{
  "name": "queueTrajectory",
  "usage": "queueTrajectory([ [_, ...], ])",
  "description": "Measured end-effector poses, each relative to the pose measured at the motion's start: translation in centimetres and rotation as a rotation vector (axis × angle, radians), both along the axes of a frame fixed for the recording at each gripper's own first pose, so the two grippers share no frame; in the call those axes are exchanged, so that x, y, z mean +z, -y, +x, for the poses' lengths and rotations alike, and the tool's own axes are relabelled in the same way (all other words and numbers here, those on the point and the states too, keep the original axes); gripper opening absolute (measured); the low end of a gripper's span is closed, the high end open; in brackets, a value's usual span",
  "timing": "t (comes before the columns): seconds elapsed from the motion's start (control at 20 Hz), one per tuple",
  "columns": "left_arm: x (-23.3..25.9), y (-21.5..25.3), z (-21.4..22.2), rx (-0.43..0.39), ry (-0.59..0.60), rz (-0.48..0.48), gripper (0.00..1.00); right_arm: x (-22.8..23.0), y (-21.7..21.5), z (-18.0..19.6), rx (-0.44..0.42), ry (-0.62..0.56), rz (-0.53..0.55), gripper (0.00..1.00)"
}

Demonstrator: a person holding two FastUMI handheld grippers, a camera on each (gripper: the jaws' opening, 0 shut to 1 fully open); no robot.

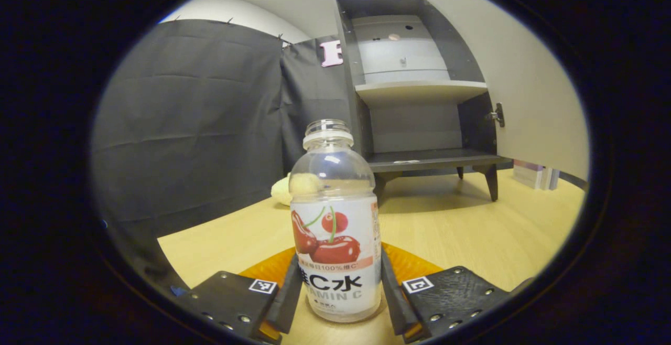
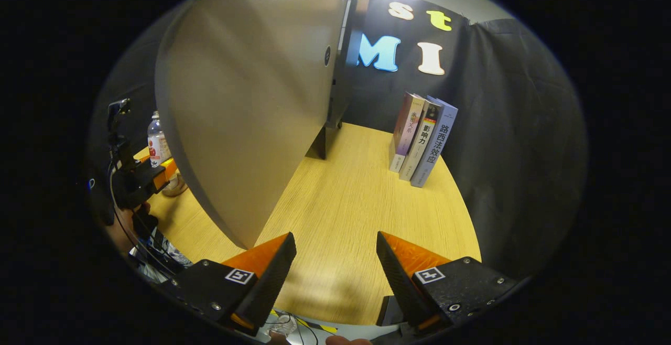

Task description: Open the cabinet door with the right hand, grasp the bottle in the cabinet with the left hand and place it on the coaster, then close the cabinet door with the right hand.

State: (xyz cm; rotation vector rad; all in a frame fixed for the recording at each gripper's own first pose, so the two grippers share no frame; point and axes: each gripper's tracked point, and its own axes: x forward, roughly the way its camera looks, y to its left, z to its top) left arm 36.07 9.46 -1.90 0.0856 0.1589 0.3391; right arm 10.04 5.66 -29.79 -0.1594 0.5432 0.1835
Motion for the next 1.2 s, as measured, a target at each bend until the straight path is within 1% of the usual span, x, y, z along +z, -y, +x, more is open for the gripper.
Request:
queueTrajectory([
  [0.15, 0.9, 0.1, -0.1, 0.001, 0.033, 0.006, 0.70, -1.1, 0.8, -1.5, -0.017, -0.025, 0.002, 0.95],
  [0.25, 1.8, 0.3, -0.2, -0.002, 0.060, 0.004, 0.70, -2.4, 0.3, -4.2, -0.003, -0.072, 0.011, 0.95],
  [0.35, 2.1, 0.3, -0.5, -0.007, 0.067, 0.012, 0.70, -3.4, -1.0, -7.0, 0.051, -0.113, 0.009, 0.95],
  [0.4, 2.1, 0.3, -0.5, -0.009, 0.071, 0.012, 0.70, -3.5, -1.7, -7.9, 0.083, -0.122, 0.006, 0.95],
  [0.5, 2.4, 0.3, -0.6, -0.019, 0.079, 0.014, 0.70, -3.8, -3.6, -9.1, 0.125, -0.144, 0.038, 0.95],
  [0.6, 1.9, 0.5, -0.2, -0.057, 0.053, 0.032, 0.70, -3.7, -5.1, -9.1, 0.146, -0.147, 0.056, 0.95],
  [0.65, 0.9, 0.3, -0.2, -0.058, 0.000, 0.032, 0.70, -3.5, -5.6, -9.3, 0.151, -0.140, 0.068, 0.95],
  [0.75, -0.8, -0.2, 0.3, -0.045, -0.056, 0.000, 0.70, -2.9, -6.3, -9.3, 0.159, -0.118, 0.080, 0.95],
  [0.8, 0.3, -0.6, 0.4, -0.056, -0.006, -0.002, 0.70, -2.7, -6.3, -9.3, 0.163, -0.115, 0.075, 0.95],
  [0.85, 1.8, -0.5, 0.8, -0.076, 0.036, 0.018, 0.70, -2.9, -6.3, -8.9, 0.168, -0.115, 0.071, 0.95],
  [0.9, 2.1, -0.6, 1.5, -0.093, 0.050, 0.037, 0.70, -3.1, -6.2, -8.6, 0.170, -0.119, 0.064, 0.95],
  [0.95, 1.7, -0.2, 2.2, -0.123, 0.040, 0.038, 0.70, -3.1, -6.2, -8.6, 0.171, -0.120, 0.059, 0.95],
  [1.05, -0.7, 0.1, 3.0, -0.151, -0.050, 0.026, 0.70, -3.0, -6.3, -8.5, 0.175, -0.112, 0.056, 0.95],
  [1.1, -0.4, 0.2, 3.6, -0.165, -0.029, 0.028, 0.70, -2.9, -6.3, -8.5, 0.176, -0.111, 0.053, 0.95],
  [1.15, -0.8, 0.3, 3.5, -0.155, -0.045, 0.011, 0.70, -2.8, -6.4, -8.4, 0.178, -0.104, 0.056, 0.95],
  [1.2, -0.9, 0.4, 3.1, -0.159, -0.038, 0.005, 0.70, -2.6, -6.5, -8.3, 0.180, -0.099, 0.059, 0.95],
])
